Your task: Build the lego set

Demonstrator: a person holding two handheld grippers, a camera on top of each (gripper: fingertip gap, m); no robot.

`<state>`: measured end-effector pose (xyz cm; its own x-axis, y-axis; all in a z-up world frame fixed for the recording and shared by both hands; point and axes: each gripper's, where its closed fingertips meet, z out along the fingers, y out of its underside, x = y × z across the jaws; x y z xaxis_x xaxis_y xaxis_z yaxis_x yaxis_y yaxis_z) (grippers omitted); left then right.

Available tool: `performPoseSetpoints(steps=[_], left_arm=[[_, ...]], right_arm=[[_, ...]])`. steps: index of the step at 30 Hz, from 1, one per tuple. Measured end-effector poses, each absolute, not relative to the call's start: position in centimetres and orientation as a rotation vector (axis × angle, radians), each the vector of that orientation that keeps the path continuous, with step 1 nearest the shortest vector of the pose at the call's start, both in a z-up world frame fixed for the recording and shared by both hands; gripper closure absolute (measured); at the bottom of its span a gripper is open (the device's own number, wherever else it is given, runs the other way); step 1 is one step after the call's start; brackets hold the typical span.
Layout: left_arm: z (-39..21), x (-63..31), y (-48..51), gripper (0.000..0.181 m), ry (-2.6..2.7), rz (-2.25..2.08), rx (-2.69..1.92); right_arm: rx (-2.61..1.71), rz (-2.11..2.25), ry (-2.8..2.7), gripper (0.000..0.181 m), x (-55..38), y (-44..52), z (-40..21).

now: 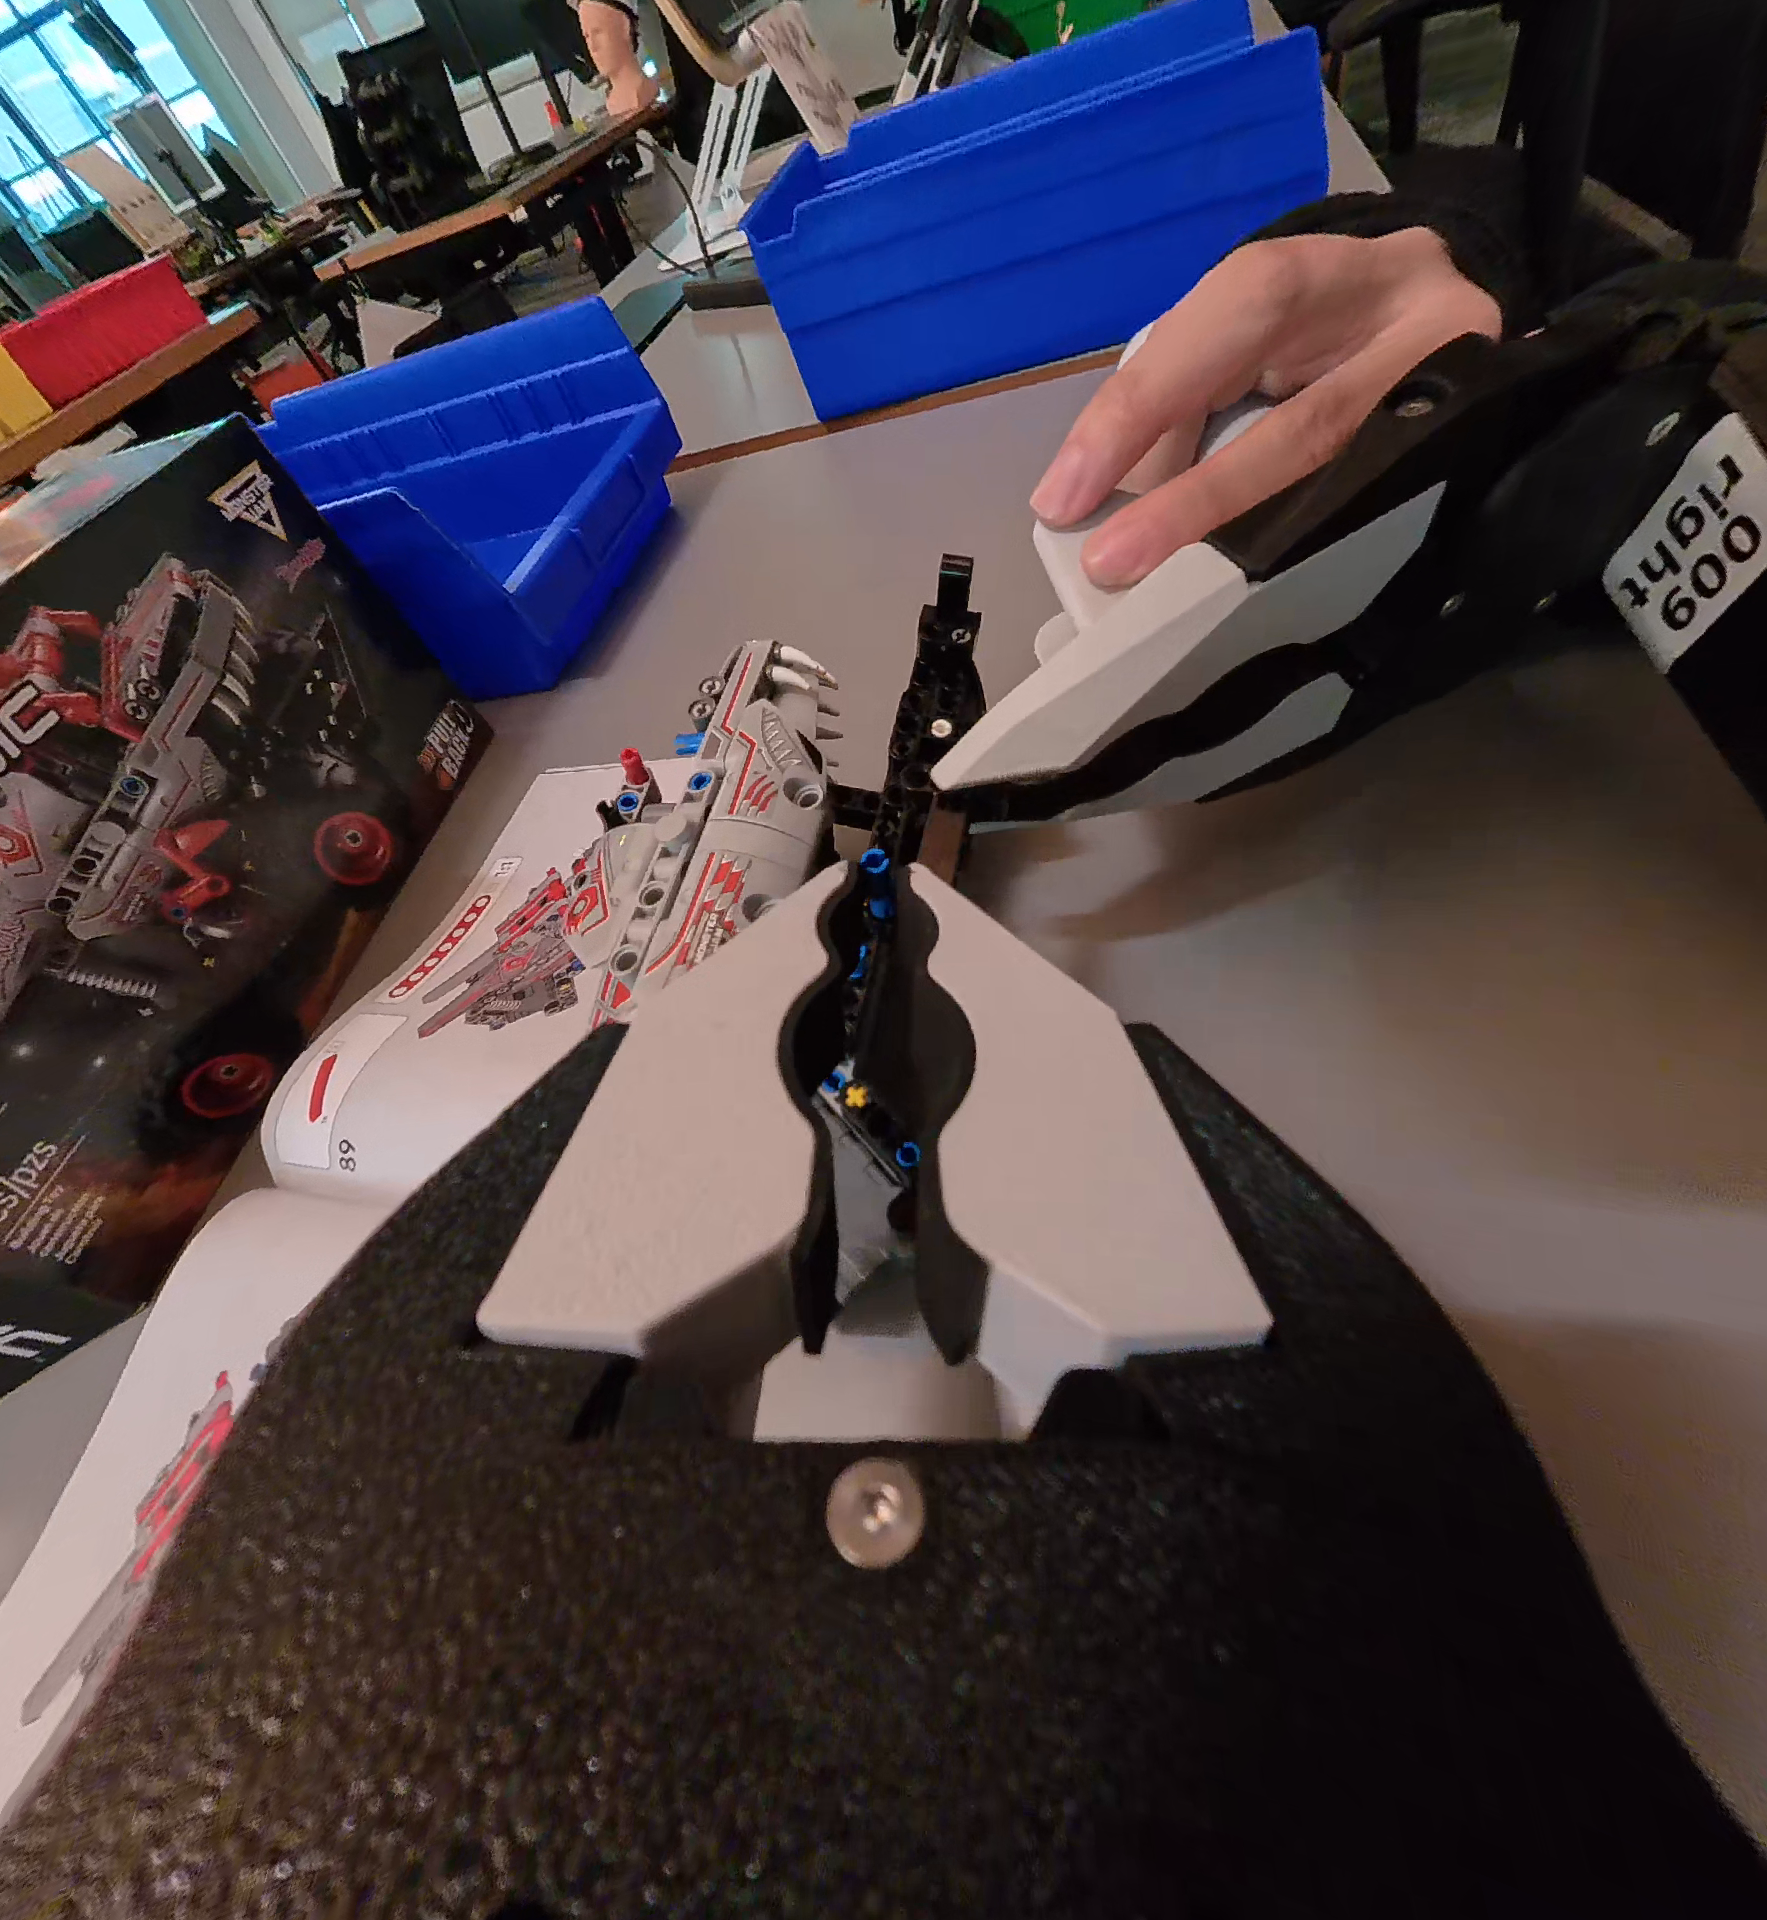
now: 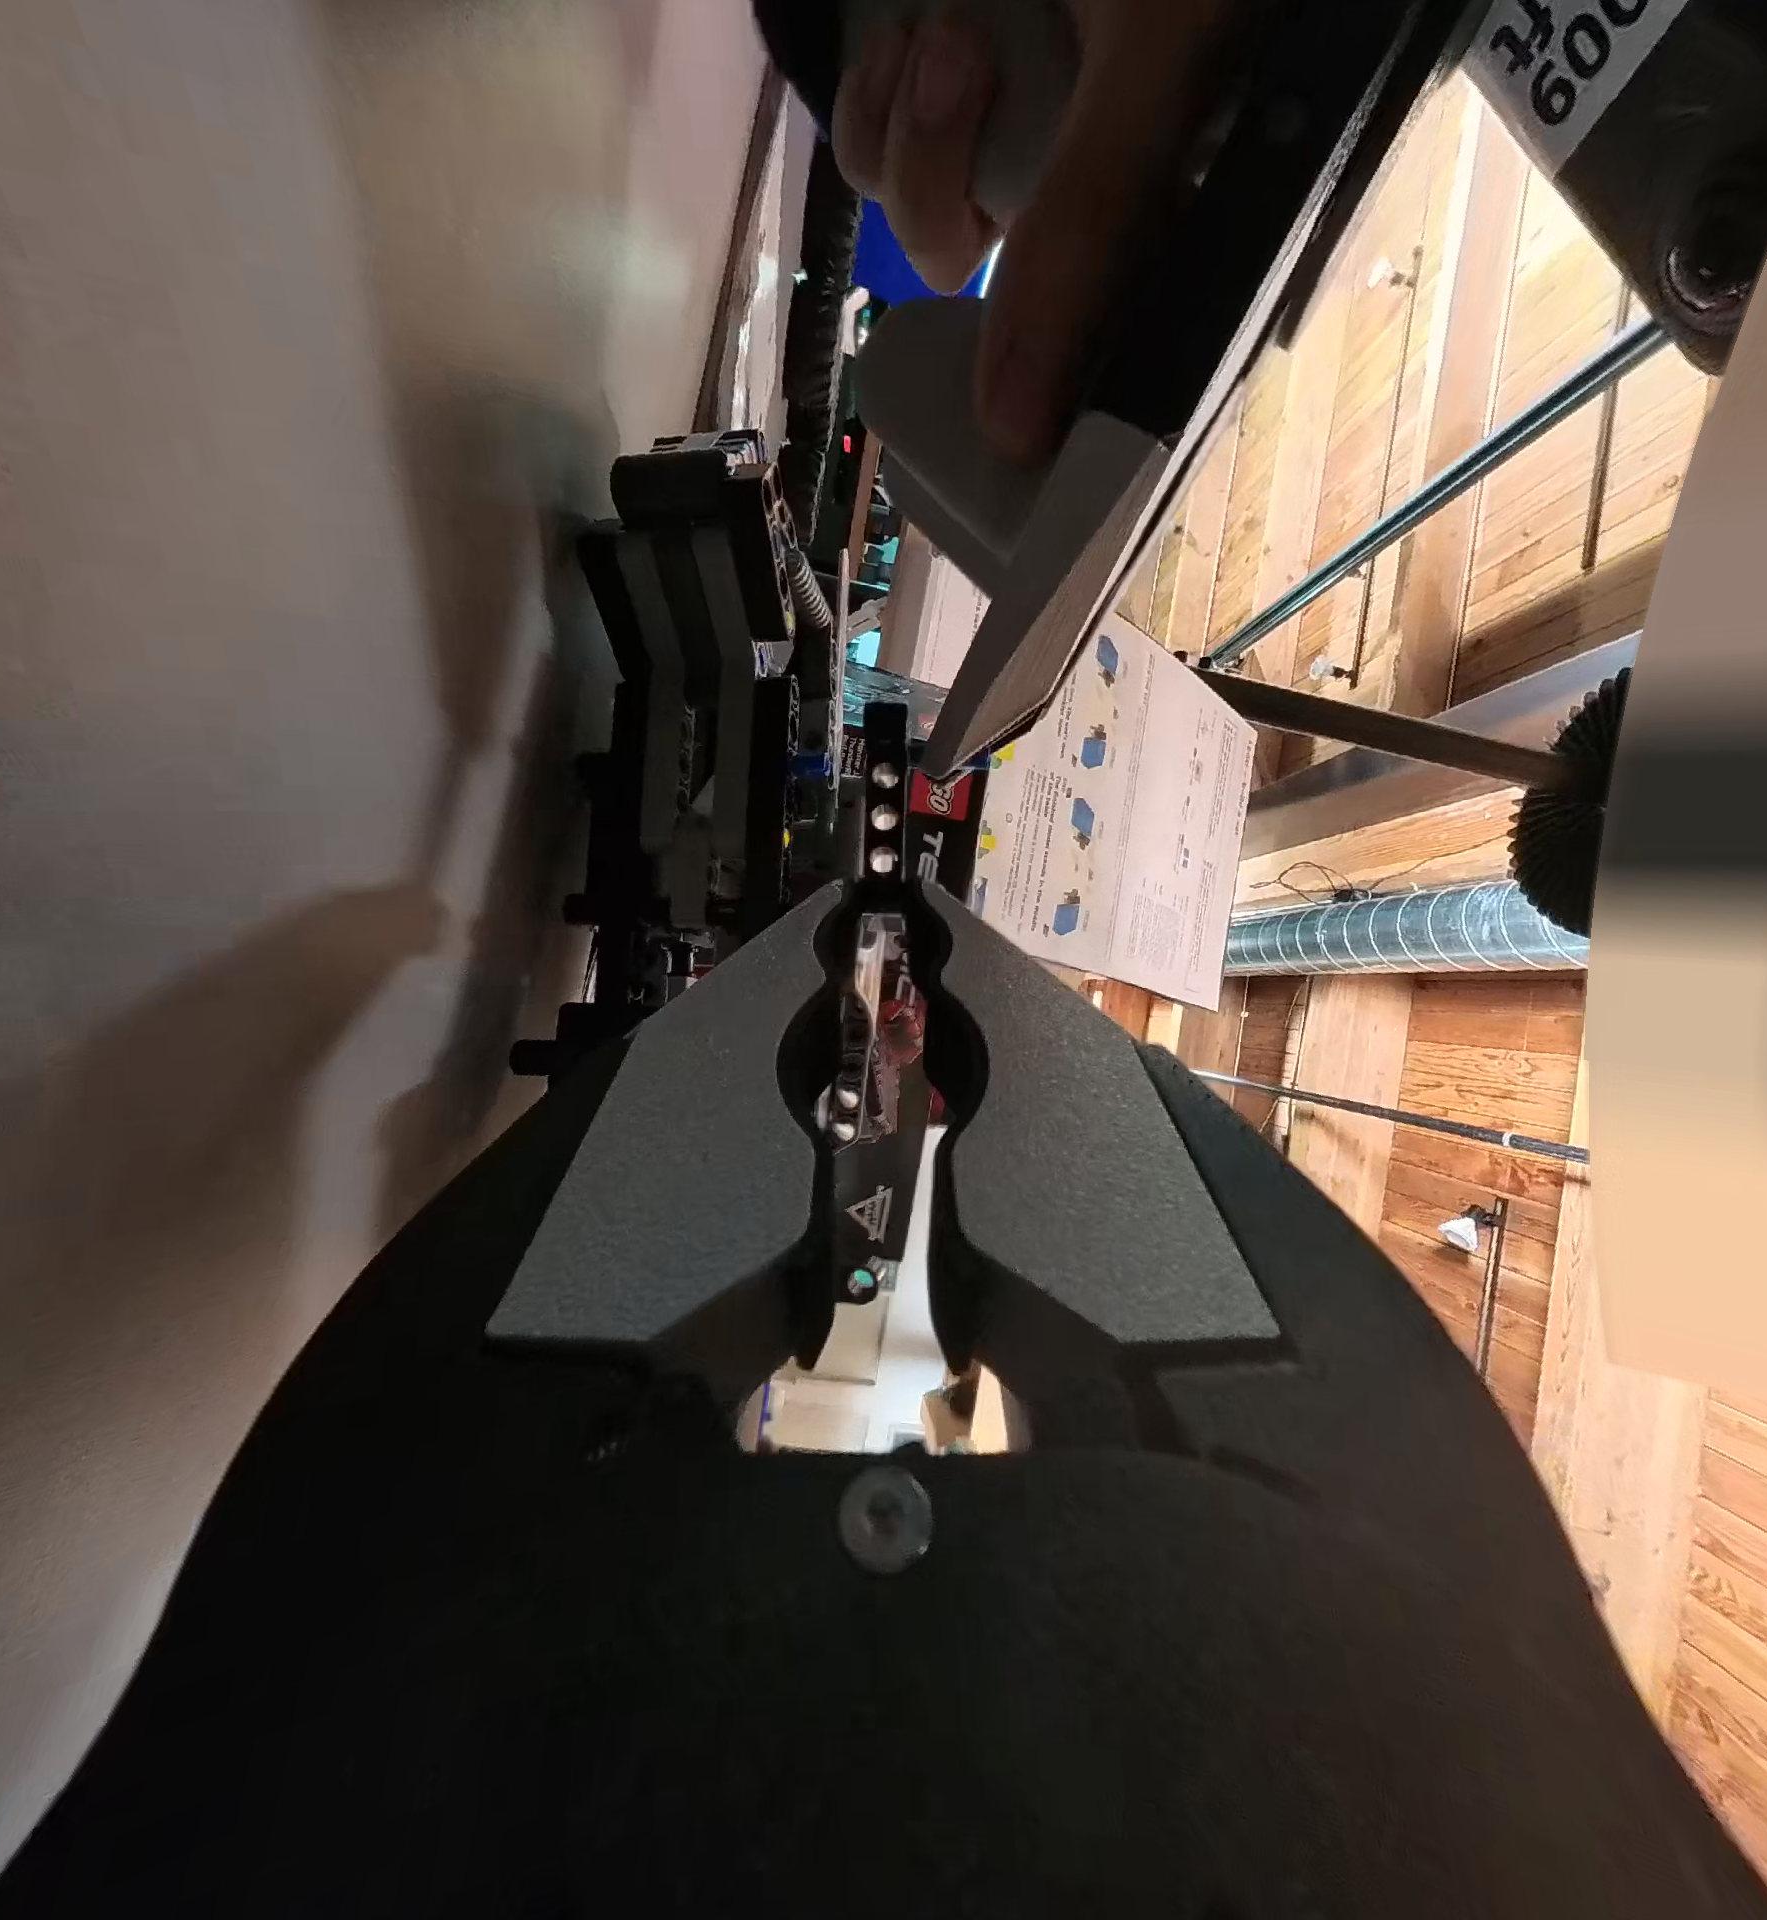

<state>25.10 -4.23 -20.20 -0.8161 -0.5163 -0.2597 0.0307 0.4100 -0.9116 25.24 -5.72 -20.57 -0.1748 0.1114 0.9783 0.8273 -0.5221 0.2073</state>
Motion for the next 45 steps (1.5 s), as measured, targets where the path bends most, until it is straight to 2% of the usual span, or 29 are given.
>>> performPoseSetpoints(steps=[16,29,33,38,45], left_arm=[[-19.9,25.4,-3.9,0.179,2.095,-1.455,-0.445],[-19.7,25.4,-3.6,0.178,1.989,-1.355,-0.352],[-19.9,25.3,-3.6,0.178,1.983,-1.311,-0.317],[-19.3,25.3,-3.4,0.178,1.949,-1.300,-0.323],[-19.6,25.3,-3.5,0.178,1.960,-1.293,-0.333]], right_arm=[[-1.591,-1.708,-0.993,0.168,25.9,-6.0,-20.5],[-1.570,-1.583,-0.776,0.146,25.5,-6.4,-18.6],[-1.630,-1.339,-0.421,0.139,25.8,-7.3,-17.1],[-1.633,-0.933,-0.094,0.143,24.3,-7.6,-16.0],[-1.890,-0.526,0.124,0.139,24.8,-7.7,-19.0]])
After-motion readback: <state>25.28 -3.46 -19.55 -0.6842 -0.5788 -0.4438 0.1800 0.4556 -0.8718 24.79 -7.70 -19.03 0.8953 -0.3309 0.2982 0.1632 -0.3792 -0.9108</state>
